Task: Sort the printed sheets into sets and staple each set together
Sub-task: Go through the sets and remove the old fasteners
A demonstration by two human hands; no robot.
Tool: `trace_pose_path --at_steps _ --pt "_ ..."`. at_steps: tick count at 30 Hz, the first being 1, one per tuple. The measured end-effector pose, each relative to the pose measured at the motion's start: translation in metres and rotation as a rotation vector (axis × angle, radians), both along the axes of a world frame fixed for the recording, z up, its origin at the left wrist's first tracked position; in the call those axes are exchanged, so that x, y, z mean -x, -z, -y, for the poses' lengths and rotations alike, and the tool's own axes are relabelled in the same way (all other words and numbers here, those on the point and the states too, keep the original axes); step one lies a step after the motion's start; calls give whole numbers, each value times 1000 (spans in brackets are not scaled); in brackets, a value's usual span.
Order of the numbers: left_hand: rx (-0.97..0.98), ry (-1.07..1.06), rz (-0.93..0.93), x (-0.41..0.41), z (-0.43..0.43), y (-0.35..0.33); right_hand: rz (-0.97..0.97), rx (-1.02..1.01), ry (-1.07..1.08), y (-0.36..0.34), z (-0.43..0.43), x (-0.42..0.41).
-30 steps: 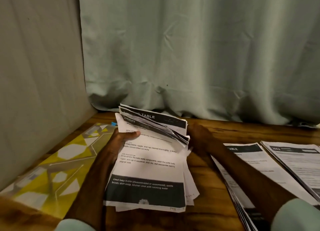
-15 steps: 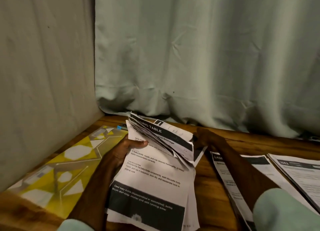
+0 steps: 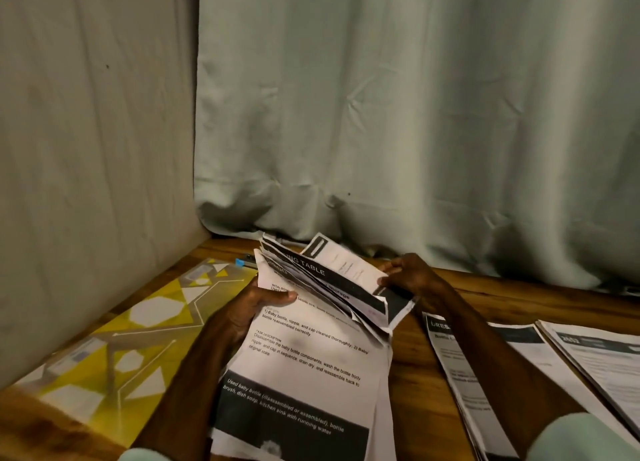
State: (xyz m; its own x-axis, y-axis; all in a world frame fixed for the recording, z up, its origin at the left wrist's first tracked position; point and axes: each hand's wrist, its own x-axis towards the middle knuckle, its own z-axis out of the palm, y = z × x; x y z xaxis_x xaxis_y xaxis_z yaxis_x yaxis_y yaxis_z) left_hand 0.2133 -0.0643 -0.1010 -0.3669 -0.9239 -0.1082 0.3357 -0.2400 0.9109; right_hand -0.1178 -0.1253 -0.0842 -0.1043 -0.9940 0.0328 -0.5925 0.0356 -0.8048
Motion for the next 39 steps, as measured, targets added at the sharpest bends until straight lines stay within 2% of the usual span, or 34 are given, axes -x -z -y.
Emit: trace_pose_path --at_steps 5,9,11,16,23,35,39 --pt "41 64 5 1 1 -1 553 104 135 -9 -19 7" --pt "59 63 7 4 1 2 793 204 151 -5 -45 16" --pt "60 36 7 5 3 4 795 166 74 0 -63 16" --pt "79 17 22 8 -1 1 595 -13 -66 18 -94 11" --pt "119 50 4 8 5 8 788 25 -86 21 -107 13" --pt "162 75 14 7 10 7 787 97 -147 22 -111 10" --pt "122 73 -4 6 11 9 790 112 -156 24 -112 10"
